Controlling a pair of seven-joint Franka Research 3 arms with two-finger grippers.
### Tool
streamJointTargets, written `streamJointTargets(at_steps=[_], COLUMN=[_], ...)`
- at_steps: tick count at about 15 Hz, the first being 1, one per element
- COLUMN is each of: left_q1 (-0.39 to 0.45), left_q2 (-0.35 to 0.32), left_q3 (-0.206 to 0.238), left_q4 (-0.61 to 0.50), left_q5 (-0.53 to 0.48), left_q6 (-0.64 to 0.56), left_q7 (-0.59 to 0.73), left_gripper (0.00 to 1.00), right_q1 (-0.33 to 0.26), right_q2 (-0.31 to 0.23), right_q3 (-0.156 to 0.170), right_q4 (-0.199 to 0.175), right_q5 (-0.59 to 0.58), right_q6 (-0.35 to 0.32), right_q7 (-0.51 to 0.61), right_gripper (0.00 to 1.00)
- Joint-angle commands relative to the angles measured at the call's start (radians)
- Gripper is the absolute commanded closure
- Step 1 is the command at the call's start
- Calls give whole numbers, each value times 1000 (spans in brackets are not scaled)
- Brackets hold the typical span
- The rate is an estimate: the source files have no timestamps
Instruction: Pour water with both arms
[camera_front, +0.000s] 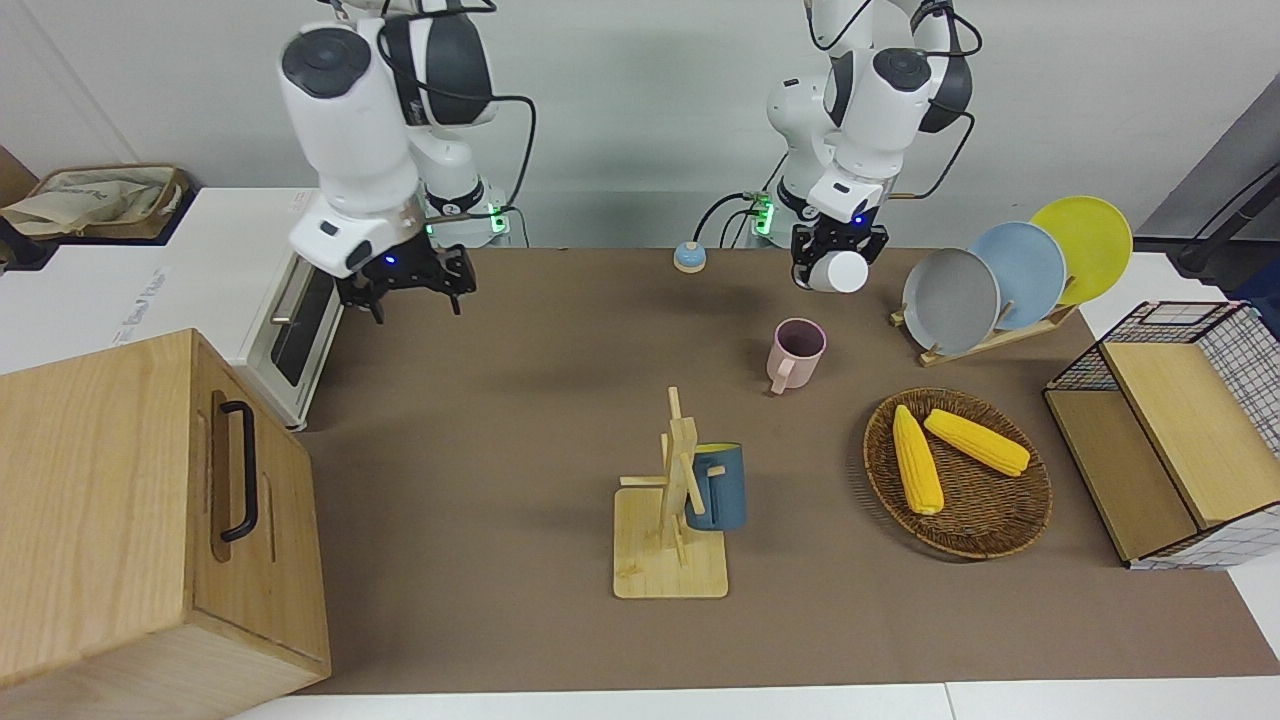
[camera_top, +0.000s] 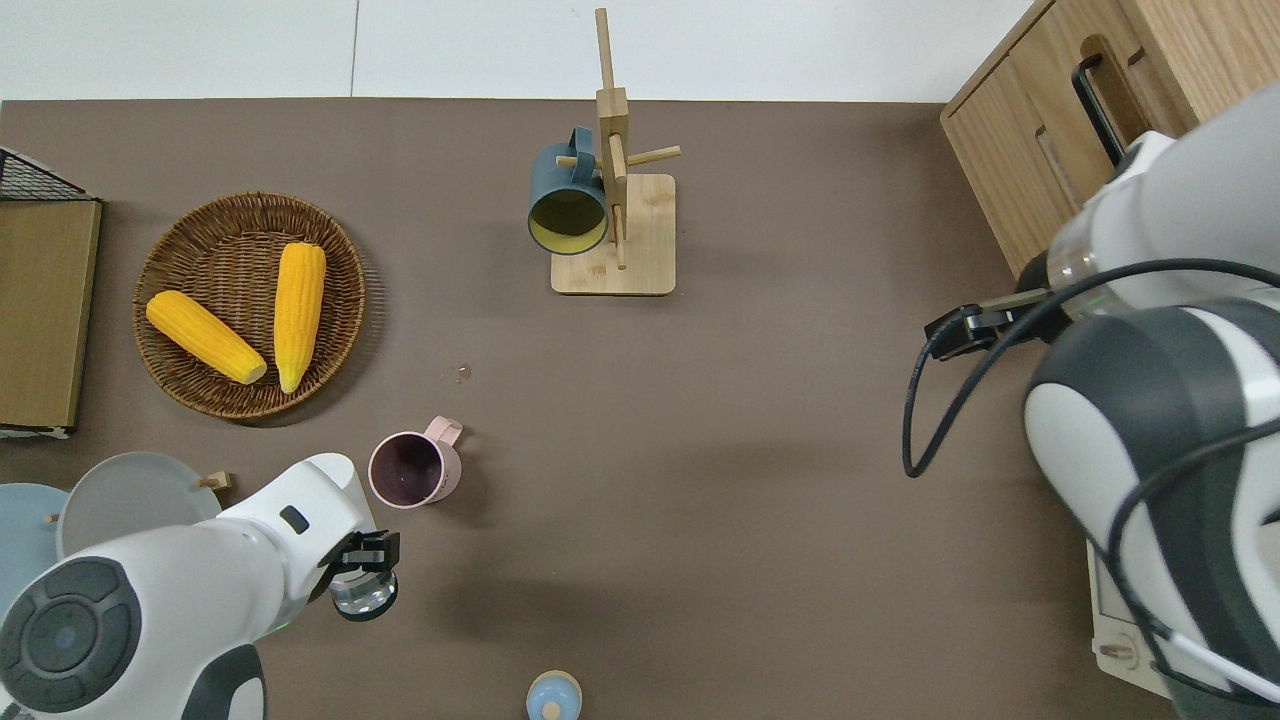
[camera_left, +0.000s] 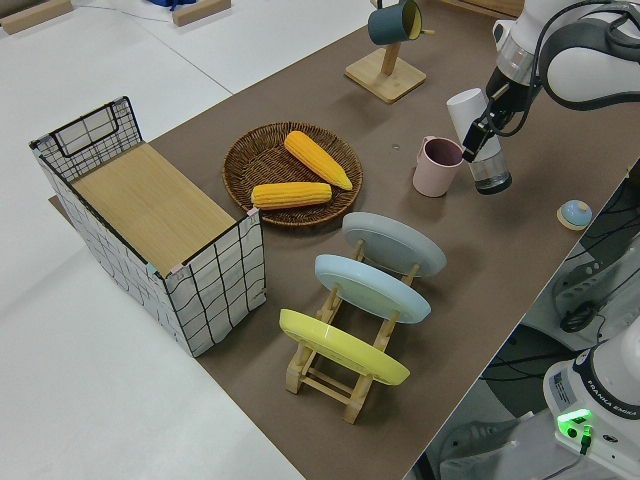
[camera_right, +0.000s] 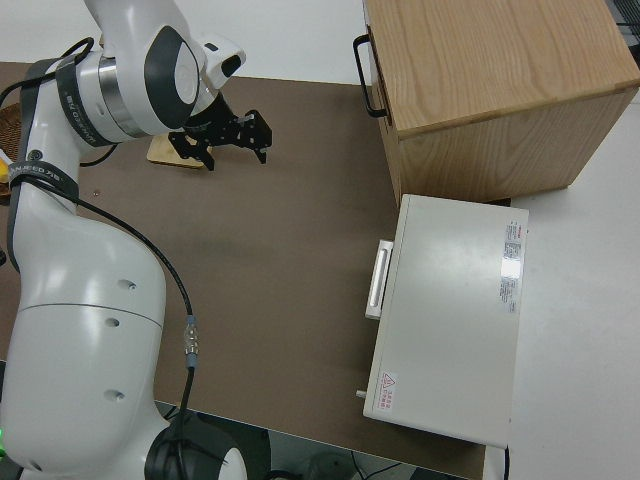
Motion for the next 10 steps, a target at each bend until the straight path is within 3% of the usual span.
streamJointTargets(at_steps=[1,6,10], left_q1=[-28,-23,-16], left_q2=[-13,56,142], left_q3=[-10,-44,-44], left_q4=[-15,-1,52], left_q5=[-11,3,55], left_q6=[-25,-62,-146], left_q7=[-6,-1,-4], left_gripper=[1000,1000,1000], right_q1=[-20,-21,-8], right_q2=[-101,-154,-140], right_q3=[-53,-105,-98], right_q4=[-66,-71,-45], right_q5=[52,72,51], right_q6=[-33,-69,-74], right_q7=[-20,-23,-20], right_gripper=[9,9,7])
